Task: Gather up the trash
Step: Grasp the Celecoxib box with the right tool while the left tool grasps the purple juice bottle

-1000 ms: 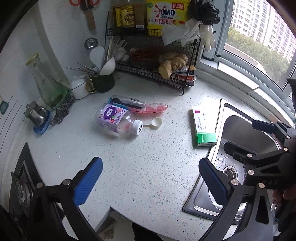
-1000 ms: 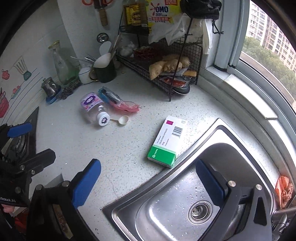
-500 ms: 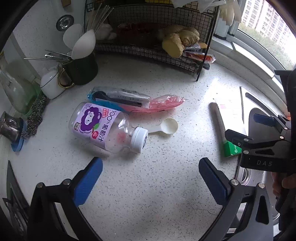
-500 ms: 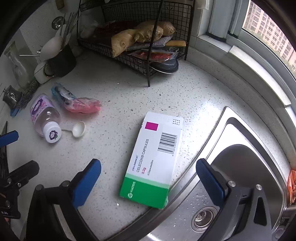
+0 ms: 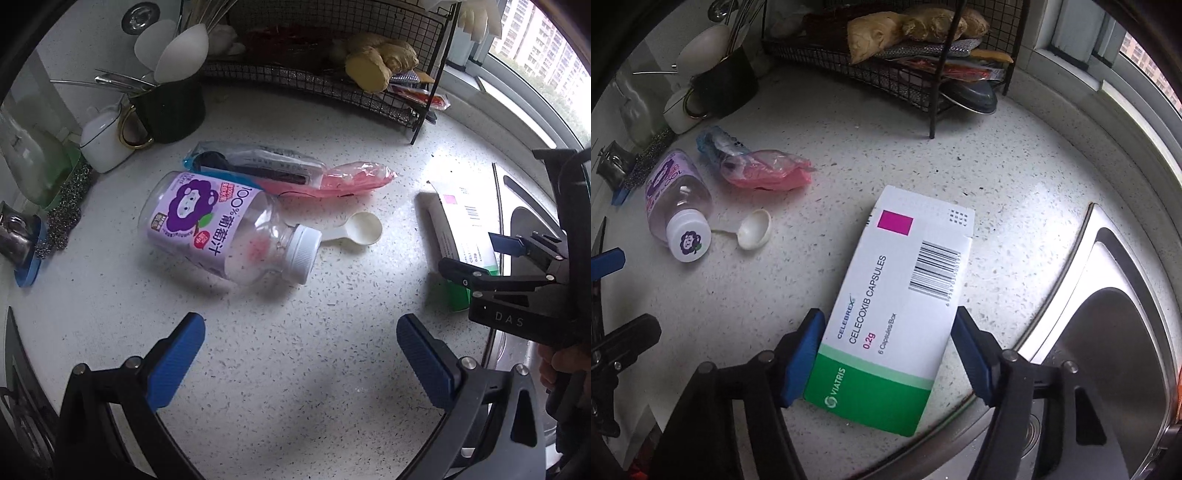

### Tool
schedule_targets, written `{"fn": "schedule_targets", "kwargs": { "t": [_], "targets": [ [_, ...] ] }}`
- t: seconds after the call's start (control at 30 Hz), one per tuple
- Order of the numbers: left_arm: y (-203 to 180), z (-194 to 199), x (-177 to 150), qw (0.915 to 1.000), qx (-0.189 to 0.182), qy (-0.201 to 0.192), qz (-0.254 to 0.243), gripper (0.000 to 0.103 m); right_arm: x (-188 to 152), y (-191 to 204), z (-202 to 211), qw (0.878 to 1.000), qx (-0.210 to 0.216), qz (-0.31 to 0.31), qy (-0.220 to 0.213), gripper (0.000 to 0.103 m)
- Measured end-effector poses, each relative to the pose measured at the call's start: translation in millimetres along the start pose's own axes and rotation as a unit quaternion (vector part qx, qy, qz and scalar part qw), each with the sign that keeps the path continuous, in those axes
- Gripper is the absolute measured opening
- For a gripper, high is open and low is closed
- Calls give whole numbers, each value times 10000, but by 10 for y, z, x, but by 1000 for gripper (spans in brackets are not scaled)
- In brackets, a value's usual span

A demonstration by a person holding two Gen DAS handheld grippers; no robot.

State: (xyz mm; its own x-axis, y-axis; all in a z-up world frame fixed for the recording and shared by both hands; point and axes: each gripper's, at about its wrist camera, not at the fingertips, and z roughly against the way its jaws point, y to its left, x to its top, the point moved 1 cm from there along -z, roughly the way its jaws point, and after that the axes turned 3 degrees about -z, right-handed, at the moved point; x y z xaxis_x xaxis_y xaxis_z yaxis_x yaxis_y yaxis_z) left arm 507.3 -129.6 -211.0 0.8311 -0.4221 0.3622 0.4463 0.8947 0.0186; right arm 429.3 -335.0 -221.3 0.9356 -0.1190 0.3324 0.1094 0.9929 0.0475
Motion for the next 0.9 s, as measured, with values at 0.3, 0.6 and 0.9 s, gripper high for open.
{"fn": "schedule_targets", "kwargs": {
  "t": [0.3,0.6,0.9],
  "targets": [
    [387,185,110,9993,-39,-112,358,103,27,236,514,9990,-79,-13,-436,66],
    [728,50,489,9929,48,-165,1173,103,309,562,593,9965,-186,408,-712,66],
    [789,-408,698,9827,553,384,1727,103,658,625,255,9970,-220,335,-655,66]
  ]
}}
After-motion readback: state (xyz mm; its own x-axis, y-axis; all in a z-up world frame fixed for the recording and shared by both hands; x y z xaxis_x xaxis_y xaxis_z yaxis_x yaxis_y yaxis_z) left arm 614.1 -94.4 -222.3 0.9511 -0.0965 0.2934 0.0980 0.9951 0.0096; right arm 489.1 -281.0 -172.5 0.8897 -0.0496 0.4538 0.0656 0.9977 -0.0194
